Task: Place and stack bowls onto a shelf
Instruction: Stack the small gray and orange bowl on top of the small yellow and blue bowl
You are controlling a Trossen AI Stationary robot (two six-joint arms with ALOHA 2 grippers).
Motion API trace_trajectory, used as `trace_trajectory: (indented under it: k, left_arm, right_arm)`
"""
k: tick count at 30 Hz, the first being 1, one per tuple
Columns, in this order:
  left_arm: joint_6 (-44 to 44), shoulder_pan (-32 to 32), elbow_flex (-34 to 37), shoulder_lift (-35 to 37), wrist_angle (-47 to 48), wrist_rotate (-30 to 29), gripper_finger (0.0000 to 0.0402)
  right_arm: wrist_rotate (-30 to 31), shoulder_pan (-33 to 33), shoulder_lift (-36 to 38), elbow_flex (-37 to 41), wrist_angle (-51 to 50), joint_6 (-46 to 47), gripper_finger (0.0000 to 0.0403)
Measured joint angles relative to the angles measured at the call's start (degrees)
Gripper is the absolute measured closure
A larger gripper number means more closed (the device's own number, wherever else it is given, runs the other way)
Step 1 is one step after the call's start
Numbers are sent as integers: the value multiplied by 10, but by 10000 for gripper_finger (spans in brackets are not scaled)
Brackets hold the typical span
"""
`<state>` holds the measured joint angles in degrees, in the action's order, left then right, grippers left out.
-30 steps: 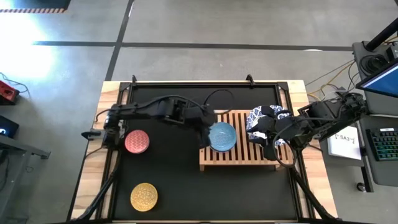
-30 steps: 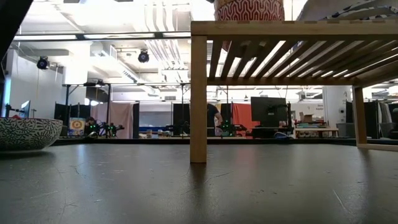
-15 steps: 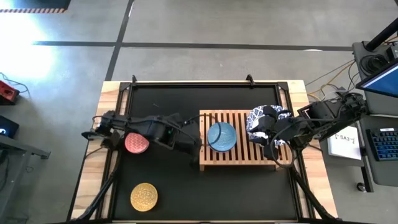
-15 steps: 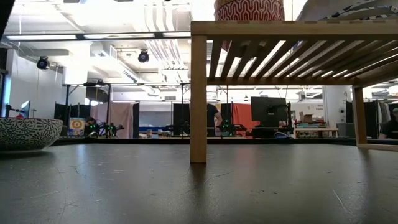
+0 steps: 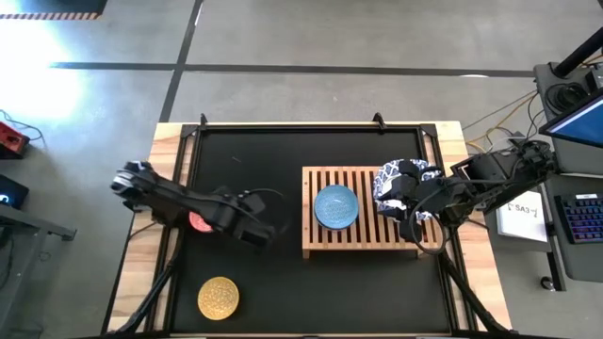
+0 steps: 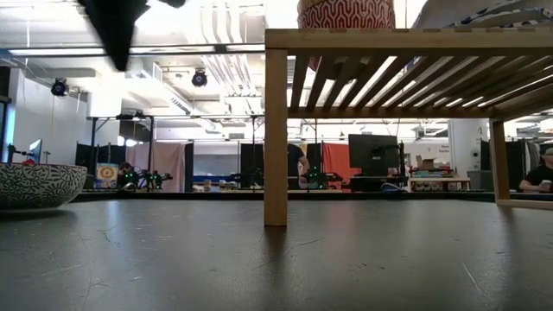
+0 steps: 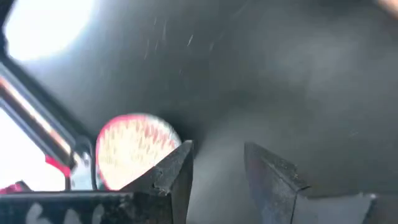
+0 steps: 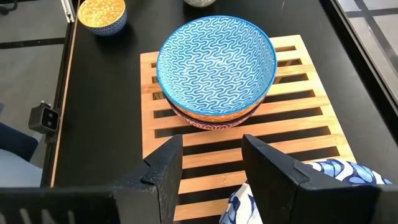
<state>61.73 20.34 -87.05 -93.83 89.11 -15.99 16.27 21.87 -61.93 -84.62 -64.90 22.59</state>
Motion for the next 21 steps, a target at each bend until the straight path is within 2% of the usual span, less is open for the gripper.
trace_trajectory:
  k: [6,11,16,21]
  left_arm:
    - [85,0,170,102,-77,49,276]
    - [141,0,284,165,-136,82,276]
    - [159,0,354,204,-202,91,276]
    - [163,0,394,208,-229,91,276]
  right_arm:
    - [0,0,0,0,0,6,248]
    - [0,0,0,0,0,7,248]
    - [1,0,0,0,0,8,248]
    - [3,0,0,0,0,8,248]
